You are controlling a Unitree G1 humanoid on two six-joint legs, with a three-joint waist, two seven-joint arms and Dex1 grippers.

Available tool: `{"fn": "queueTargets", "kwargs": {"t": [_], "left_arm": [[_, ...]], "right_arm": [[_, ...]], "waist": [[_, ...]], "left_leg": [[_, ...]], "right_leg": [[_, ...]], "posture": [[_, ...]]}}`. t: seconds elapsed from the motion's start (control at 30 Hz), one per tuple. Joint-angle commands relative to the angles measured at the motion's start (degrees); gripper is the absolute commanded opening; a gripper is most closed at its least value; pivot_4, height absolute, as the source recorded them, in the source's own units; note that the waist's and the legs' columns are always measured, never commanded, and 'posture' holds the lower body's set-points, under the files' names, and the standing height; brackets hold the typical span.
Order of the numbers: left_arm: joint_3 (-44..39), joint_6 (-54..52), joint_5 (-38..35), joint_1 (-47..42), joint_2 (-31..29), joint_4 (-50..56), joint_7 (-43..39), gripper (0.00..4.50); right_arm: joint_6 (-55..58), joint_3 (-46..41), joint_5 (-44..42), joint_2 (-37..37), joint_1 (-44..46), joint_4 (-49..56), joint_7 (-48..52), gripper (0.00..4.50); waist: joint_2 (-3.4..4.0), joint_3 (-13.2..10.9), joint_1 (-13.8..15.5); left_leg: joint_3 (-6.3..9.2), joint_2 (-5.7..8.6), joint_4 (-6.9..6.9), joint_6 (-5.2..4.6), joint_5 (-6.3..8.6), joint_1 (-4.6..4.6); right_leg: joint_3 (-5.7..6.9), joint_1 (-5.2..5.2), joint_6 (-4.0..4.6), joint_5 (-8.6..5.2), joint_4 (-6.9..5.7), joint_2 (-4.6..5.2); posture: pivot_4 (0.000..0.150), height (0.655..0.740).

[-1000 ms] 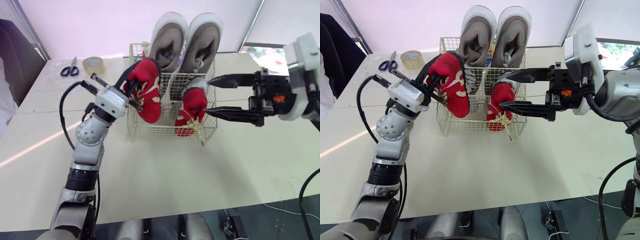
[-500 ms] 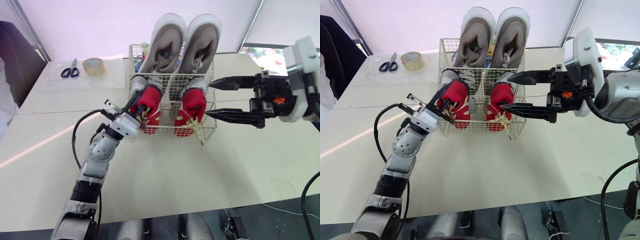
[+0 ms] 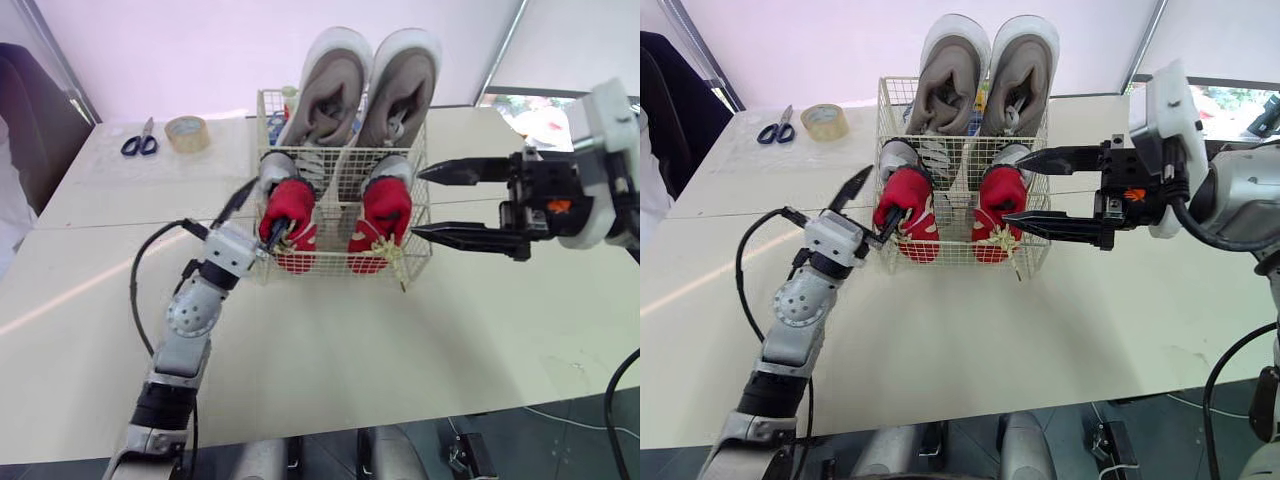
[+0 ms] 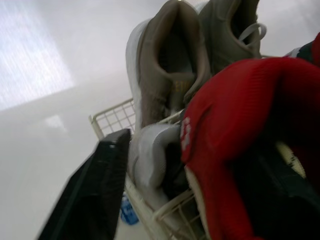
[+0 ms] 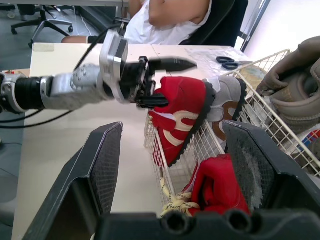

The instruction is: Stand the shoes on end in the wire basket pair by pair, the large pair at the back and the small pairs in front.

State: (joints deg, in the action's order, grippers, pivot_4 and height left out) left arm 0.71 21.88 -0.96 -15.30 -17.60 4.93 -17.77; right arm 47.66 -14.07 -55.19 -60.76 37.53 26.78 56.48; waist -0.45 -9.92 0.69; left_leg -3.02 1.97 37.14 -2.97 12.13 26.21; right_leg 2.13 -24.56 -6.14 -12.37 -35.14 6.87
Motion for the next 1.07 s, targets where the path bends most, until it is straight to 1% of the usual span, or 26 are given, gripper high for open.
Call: {"fn": "queueTargets", "kwargs": {"t": [0.03,0.1,0.27,0.33,0.47,0.5,0.53,0.57,0.6,0.63,0.7,0.77,0.87,0.93,1.07], "left_arm": [[-2.3,-5.9,-4.4,2.8,-2.1,5.8,-2.2,3.9],[-3.4,-8.8,-6.8,4.7,-4.0,9.6,-3.7,3.9],[-6.0,-15.5,-12.0,8.2,-7.7,14.9,-6.8,3.9],[-8.0,-19.9,-15.6,9.9,-9.6,17.5,-8.0,3.9],[-13.7,-28.6,-24.5,13.1,-15.7,21.7,-12.7,3.9],[-16.3,-31.9,-27.8,13.2,-18.5,21.7,-14.6,3.9],[-19.0,-37.1,-31.7,12.9,-23.0,20.2,-18.0,3.9],[-21.7,-40.1,-34.7,11.7,-26.7,17.6,-21.1,3.9],[-23.7,-46.2,-38.4,10.2,-31.4,14.2,-24.2,3.9],[-24.7,-49.0,-40.0,8.9,-35.0,11.4,-27.2,3.9],[-26.0,-49.1,-40.8,6.3,-38.3,7.5,-31.0,3.9],[-24.6,-50.3,-40.1,0.9,-42.5,1.2,-35.6,3.9],[-22.5,-53.9,-40.6,-3.6,-45.4,-2.5,-40.1,3.9],[-21.0,-56.4,-41.5,-5.8,-46.8,-3.9,-43.8,3.9],[-20.7,-60.6,-43.5,-4.8,-47.2,-0.4,-47.3,3.9]], "right_arm": [[-1.4,-1.8,0.2,-0.3,-0.2,0.5,0.3,3.43],[-1.9,-1.9,0.3,0.0,-0.8,0.4,0.3,3.43],[-3.0,-1.4,1.1,0.8,-1.7,0.3,0.4,3.43],[-3.6,-1.1,1.6,1.1,-2.1,0.1,0.6,3.43],[-4.3,-1.9,2.4,0.7,-4.0,0.1,0.9,3.43],[-4.3,-2.6,2.9,0.2,-5.0,-0.1,1.2,3.43],[-4.2,-3.3,3.3,-0.4,-5.9,-0.5,1.4,3.43],[-4.1,-4.1,3.6,-0.9,-7.0,-1.0,1.5,3.43],[-4.1,-4.7,4.2,-1.5,-7.9,-1.5,1.7,3.43],[-4.3,-5.4,4.8,-1.9,-8.8,-2.0,2.0,3.43],[-4.6,-6.5,5.5,-2.7,-10.3,-2.7,2.4,3.43],[-4.8,-7.9,6.6,-3.7,-12.3,-3.8,3.0,3.43],[-5.5,-10.2,8.8,-4.9,-16.3,-4.9,4.3,3.43],[-5.6,-11.9,10.7,-6.0,-19.7,-6.0,4.9,3.43],[-7.3,-16.0,13.5,-7.5,-25.3,-7.5,8.4,3.43]], "waist": [[0.0,0.0,0.0],[0.0,0.0,-0.1],[0.01,0.0,-0.1],[0.02,0.0,-0.2],[0.03,0.0,-0.3],[0.04,0.0,-0.3],[0.04,0.0,-0.3],[0.0,-0.1,-0.2],[0.04,-0.1,-0.1],[0.07,-0.1,0.0],[0.12,-0.1,0.0],[0.12,-0.1,0.1],[0.12,-0.1,0.0],[0.12,-0.1,0.0],[0.14,-0.1,-0.1]], "left_leg": [[0.0,0.0,0.0,0.0,0.0,0.0],[0.0,0.0,-0.01,0.0,0.0,0.01],[-0.01,-0.02,-0.05,0.01,0.01,0.03],[-0.01,-0.03,-0.07,0.01,0.01,0.04],[0.0,-0.05,-0.12,0.02,0.01,0.07],[-0.01,-0.06,-0.12,0.02,0.01,0.08],[-0.01,-0.07,-0.13,0.02,0.01,0.07],[0.0,-0.07,-0.12,0.02,0.01,0.08],[0.03,-0.11,-0.11,0.03,0.01,0.1],[0.0,-0.13,-0.11,0.03,0.01,0.11],[0.01,-0.13,-0.08,0.04,0.01,0.14],[-0.11,-0.13,-0.12,0.04,0.02,0.14],[-0.15,-0.13,-0.2,0.04,0.02,0.22],[-0.21,-0.13,-0.29,0.04,0.03,0.22],[-0.26,-0.13,-0.52,0.07,0.01,0.24]], "right_leg": [[0.0,0.0,0.0,0.0,0.0,0.0],[0.0,-0.01,0.0,0.0,0.01,0.0],[0.0,-0.06,0.02,-0.01,0.02,-0.01],[0.01,-0.06,0.02,-0.01,0.05,-0.02],[0.01,-0.13,0.02,-0.02,0.06,-0.03],[0.01,-0.15,0.02,-0.02,0.06,-0.04],[0.01,-0.15,0.03,-0.03,0.07,-0.04],[0.02,-0.16,0.03,-0.03,0.07,-0.05],[0.09,-0.29,0.03,-0.03,0.06,-0.07],[0.17,-0.41,0.04,-0.04,0.1,-0.05],[0.24,-0.44,0.04,-0.04,0.1,-0.06],[0.27,-0.43,0.04,-0.04,0.23,0.02],[0.29,-0.5,0.06,-0.02,0.33,0.05],[0.27,-0.56,0.06,-0.02,0.36,0.08],[0.22,-0.66,0.06,-0.02,0.36,0.13]], "posture": [[0.15,0.74],[0.15,0.74],[0.15,0.74],[0.15,0.74],[0.15,0.74],[0.15,0.74],[0.15,0.74],[0.15,0.74],[0.15,0.74],[0.15,0.74],[0.15,0.74],[0.15,0.74],[0.15,0.74],[0.15,0.74],[0.15,0.74]]}}
